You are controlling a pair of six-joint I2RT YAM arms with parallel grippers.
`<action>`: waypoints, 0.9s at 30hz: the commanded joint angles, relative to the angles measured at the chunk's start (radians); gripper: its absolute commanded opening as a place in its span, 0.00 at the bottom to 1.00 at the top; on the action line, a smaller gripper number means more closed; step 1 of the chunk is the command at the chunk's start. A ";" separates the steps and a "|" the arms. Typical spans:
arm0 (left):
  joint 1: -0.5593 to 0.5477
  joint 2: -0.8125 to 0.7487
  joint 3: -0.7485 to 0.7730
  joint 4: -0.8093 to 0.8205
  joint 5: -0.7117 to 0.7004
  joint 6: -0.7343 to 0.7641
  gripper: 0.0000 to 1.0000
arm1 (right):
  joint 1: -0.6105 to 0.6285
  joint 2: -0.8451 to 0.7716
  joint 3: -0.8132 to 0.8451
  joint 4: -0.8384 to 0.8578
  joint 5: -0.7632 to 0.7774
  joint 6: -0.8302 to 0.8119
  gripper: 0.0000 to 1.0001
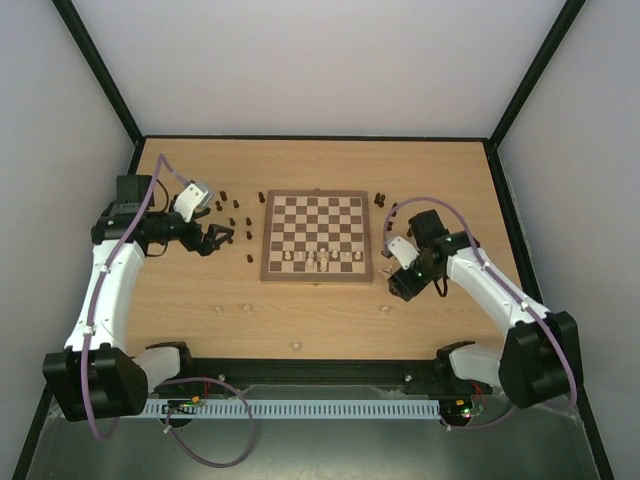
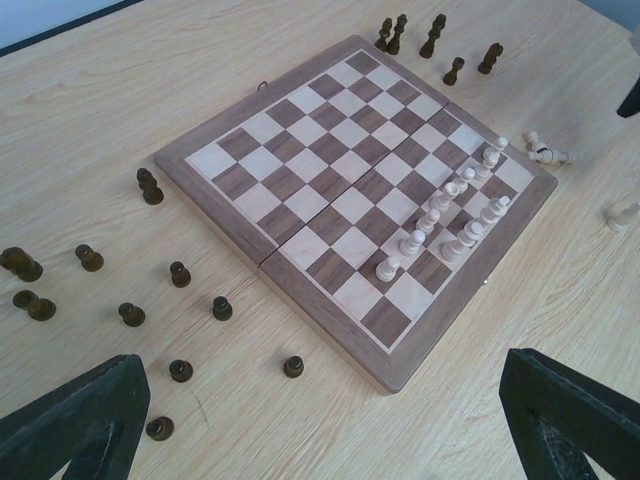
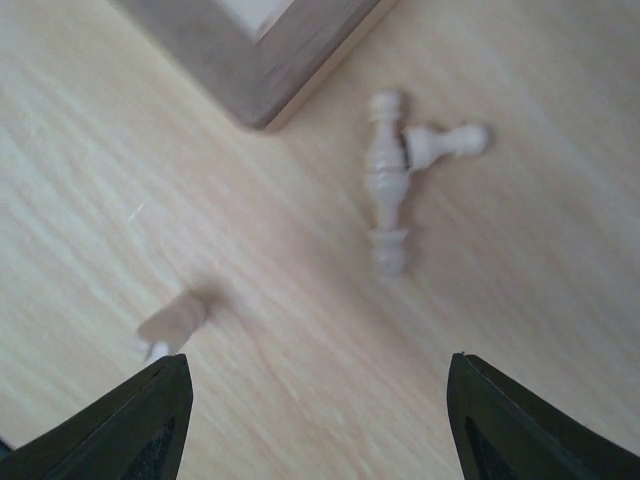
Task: Set up the chess pieces on the board
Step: Pick up the chess piece at the center of the board.
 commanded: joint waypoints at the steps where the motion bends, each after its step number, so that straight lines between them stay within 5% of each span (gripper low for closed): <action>1: -0.003 0.004 0.018 -0.009 0.008 0.032 0.99 | 0.000 -0.103 -0.066 -0.090 -0.080 -0.120 0.71; 17: -0.030 0.034 0.060 -0.066 0.032 0.046 0.99 | 0.038 -0.040 -0.059 -0.228 -0.154 -0.363 0.65; 27: -0.066 0.016 0.056 -0.073 0.008 0.029 0.99 | 0.118 -0.014 -0.110 -0.095 -0.100 -0.319 0.64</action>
